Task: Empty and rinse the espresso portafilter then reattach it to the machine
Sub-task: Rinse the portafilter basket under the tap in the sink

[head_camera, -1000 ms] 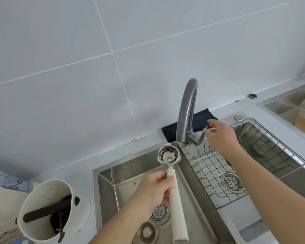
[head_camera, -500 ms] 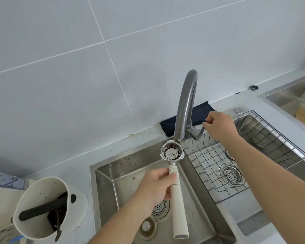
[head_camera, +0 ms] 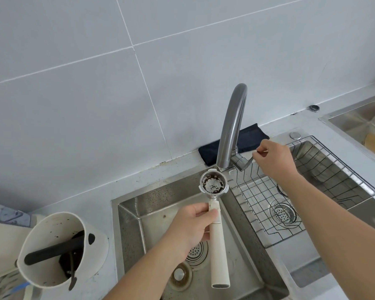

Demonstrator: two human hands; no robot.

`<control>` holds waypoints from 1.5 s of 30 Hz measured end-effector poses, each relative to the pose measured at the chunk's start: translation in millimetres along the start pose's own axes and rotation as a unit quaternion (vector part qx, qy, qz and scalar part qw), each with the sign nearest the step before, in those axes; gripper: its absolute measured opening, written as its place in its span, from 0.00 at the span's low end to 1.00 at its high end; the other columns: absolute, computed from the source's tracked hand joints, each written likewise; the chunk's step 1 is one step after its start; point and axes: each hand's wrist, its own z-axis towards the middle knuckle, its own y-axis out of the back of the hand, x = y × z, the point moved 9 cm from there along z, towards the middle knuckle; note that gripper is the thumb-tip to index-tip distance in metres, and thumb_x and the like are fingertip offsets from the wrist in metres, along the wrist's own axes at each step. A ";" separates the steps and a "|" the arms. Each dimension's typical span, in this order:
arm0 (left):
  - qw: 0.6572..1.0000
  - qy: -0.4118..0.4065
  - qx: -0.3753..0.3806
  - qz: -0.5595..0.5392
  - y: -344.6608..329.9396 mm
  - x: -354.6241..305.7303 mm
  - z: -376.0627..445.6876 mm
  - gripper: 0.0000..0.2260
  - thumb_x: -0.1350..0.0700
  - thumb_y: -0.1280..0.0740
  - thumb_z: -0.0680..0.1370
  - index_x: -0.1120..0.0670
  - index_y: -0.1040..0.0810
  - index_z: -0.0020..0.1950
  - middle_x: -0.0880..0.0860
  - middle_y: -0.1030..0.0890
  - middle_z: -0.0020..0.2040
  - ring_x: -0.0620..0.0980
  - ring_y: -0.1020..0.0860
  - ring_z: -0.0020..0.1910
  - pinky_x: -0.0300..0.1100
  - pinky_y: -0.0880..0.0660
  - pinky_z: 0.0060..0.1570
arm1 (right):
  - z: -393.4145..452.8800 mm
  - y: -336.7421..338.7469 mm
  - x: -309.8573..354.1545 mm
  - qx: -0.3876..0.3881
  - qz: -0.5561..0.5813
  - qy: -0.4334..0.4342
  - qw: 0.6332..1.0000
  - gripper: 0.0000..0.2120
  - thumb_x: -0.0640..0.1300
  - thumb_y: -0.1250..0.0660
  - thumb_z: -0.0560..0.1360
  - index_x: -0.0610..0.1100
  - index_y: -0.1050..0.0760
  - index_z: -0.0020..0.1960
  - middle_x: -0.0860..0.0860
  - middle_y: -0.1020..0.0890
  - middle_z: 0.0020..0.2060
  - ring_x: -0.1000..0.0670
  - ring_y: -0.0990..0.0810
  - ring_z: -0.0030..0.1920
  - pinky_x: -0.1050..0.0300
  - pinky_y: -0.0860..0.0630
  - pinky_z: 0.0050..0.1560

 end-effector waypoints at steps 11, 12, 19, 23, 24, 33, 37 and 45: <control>1.000 0.004 0.003 0.002 2.6 -1.9 2.3 0.05 0.59 0.33 0.78 0.55 0.16 0.49 0.55 0.17 0.43 0.52 0.18 0.43 0.46 0.19 0.46 | -6.2 2.3 -3.9 -0.017 0.040 -0.014 0.999 0.07 0.41 0.33 0.76 0.39 0.25 0.41 0.43 0.17 0.35 0.39 0.19 0.37 0.47 0.20 0.36; 1.000 0.003 0.003 0.002 2.8 -1.8 1.8 0.05 0.59 0.33 0.78 0.55 0.16 0.49 0.55 0.17 0.43 0.52 0.18 0.43 0.47 0.19 0.46 | -6.6 2.2 -3.7 -0.017 0.040 -0.015 0.999 0.07 0.41 0.33 0.76 0.39 0.25 0.41 0.43 0.16 0.35 0.39 0.19 0.37 0.47 0.20 0.37; 1.000 0.000 0.014 -0.002 1.2 -1.6 1.8 0.06 0.58 0.32 0.78 0.54 0.15 0.50 0.55 0.17 0.44 0.52 0.18 0.45 0.47 0.18 0.47 | -7.7 2.5 -3.4 -0.013 0.044 -0.026 0.999 0.06 0.42 0.33 0.76 0.40 0.24 0.42 0.44 0.16 0.35 0.41 0.19 0.37 0.47 0.20 0.37; 1.000 -0.002 0.012 -0.002 -1.2 -0.7 3.6 0.06 0.58 0.33 0.78 0.54 0.15 0.48 0.54 0.17 0.43 0.52 0.19 0.44 0.49 0.19 0.49 | -8.4 2.6 -2.8 -0.007 0.047 -0.028 0.998 0.06 0.42 0.33 0.76 0.40 0.24 0.43 0.44 0.16 0.36 0.41 0.18 0.38 0.46 0.19 0.38; 1.000 -0.002 0.008 0.001 -1.7 -0.2 4.2 0.06 0.59 0.33 0.78 0.53 0.15 0.48 0.53 0.17 0.43 0.52 0.19 0.44 0.50 0.20 0.51 | -8.6 3.0 -3.1 -0.007 0.048 -0.029 0.998 0.06 0.42 0.33 0.76 0.40 0.24 0.43 0.44 0.16 0.36 0.40 0.19 0.38 0.46 0.19 0.39; 0.997 0.031 0.011 -0.069 -14.1 7.8 11.0 0.11 0.60 0.34 0.79 0.50 0.13 0.43 0.53 0.16 0.43 0.53 0.19 0.45 0.49 0.21 0.50 | -7.4 2.5 -2.9 -0.002 0.040 -0.028 0.999 0.06 0.43 0.33 0.77 0.41 0.24 0.44 0.45 0.16 0.38 0.42 0.19 0.39 0.49 0.21 0.40; 0.989 0.081 0.026 -0.124 -20.6 14.6 13.4 0.08 0.59 0.35 0.80 0.57 0.18 0.56 0.54 0.16 0.44 0.53 0.18 0.43 0.45 0.21 0.42 | -6.5 1.7 -2.6 0.003 0.040 -0.029 0.999 0.06 0.44 0.33 0.77 0.41 0.25 0.43 0.45 0.16 0.38 0.42 0.20 0.38 0.48 0.20 0.40; 0.987 0.111 0.016 -0.119 -19.7 18.4 12.7 0.07 0.57 0.33 0.79 0.61 0.19 0.49 0.56 0.16 0.40 0.51 0.19 0.37 0.47 0.22 0.43 | -5.9 1.5 -3.7 0.005 0.039 -0.032 0.999 0.06 0.44 0.33 0.77 0.42 0.24 0.44 0.45 0.17 0.38 0.42 0.19 0.39 0.47 0.19 0.39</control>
